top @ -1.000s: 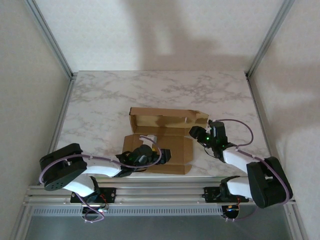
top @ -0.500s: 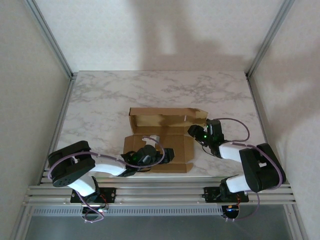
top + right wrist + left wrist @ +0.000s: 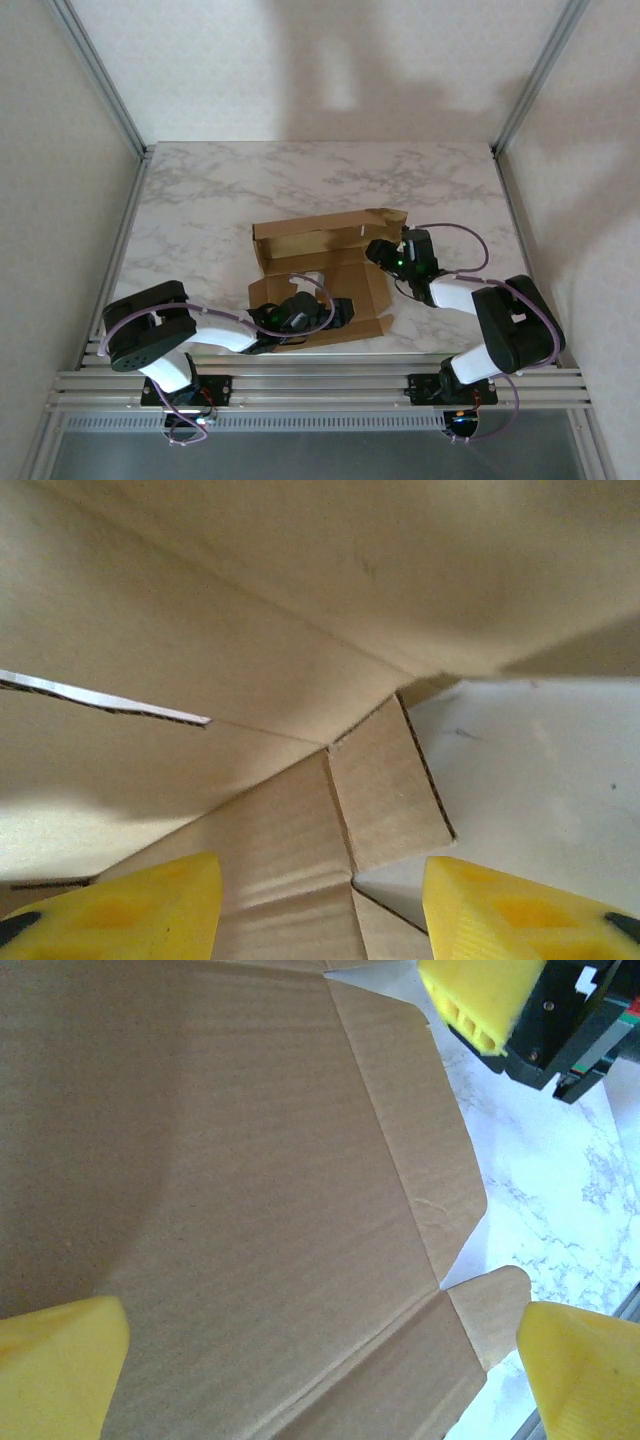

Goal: Fold the paper box

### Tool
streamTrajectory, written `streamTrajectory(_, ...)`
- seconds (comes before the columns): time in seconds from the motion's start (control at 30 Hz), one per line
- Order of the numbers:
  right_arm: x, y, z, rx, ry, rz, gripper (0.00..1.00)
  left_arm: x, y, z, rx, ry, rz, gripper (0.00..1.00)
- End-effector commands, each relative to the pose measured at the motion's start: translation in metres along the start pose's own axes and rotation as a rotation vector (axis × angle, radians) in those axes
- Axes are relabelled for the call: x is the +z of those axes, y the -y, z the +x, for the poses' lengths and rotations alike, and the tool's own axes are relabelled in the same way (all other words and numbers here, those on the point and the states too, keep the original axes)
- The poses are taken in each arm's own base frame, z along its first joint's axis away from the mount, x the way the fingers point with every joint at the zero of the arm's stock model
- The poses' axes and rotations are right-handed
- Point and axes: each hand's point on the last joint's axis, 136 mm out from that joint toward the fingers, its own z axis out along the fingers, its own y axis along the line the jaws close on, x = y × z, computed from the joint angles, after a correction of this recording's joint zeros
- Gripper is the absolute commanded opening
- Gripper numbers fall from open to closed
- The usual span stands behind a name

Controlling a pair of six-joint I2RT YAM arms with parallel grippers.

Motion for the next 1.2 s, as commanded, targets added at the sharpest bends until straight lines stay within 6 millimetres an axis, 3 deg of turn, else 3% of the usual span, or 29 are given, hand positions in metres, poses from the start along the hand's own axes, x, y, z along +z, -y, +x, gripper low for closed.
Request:
streamTrajectory(0.0,-0.004,0.014,-0.010,-0.014,0.059,0.104,0.53,0.002,-0.002,0.004,-0.018,-0.005,-0.020,0.99)
streamTrajectory(0.07,-0.009,0.018,-0.010,-0.010,0.079,0.109,0.53,0.001,-0.003,0.003,-0.024,0.003,-0.024,0.99)
streamTrajectory(0.3,-0.005,-0.007,-0.003,-0.001,0.094,-0.010,0.56,0.000,-0.004,0.003,-0.036,0.011,-0.019,0.99)
streamTrajectory(0.37,-0.004,0.003,0.006,0.012,0.095,0.015,0.57,0.000,-0.003,0.004,-0.037,0.005,-0.014,0.99)
streamTrajectory(0.63,-0.001,0.033,-0.001,0.078,0.182,0.177,0.59,-0.002,-0.004,0.005,-0.037,0.008,-0.015,0.99)
streamTrajectory(0.7,0.004,0.020,-0.011,0.075,0.199,0.153,0.59,-0.002,-0.004,0.004,-0.034,0.010,-0.017,0.99)
streamTrajectory(0.93,0.025,0.006,-0.007,0.060,0.161,0.068,0.59,0.000,-0.004,0.006,-0.026,0.001,-0.020,0.99)
streamTrajectory(1.17,0.031,-0.009,-0.008,0.042,0.154,0.000,0.56,0.000,-0.004,0.008,-0.020,-0.004,-0.022,0.99)
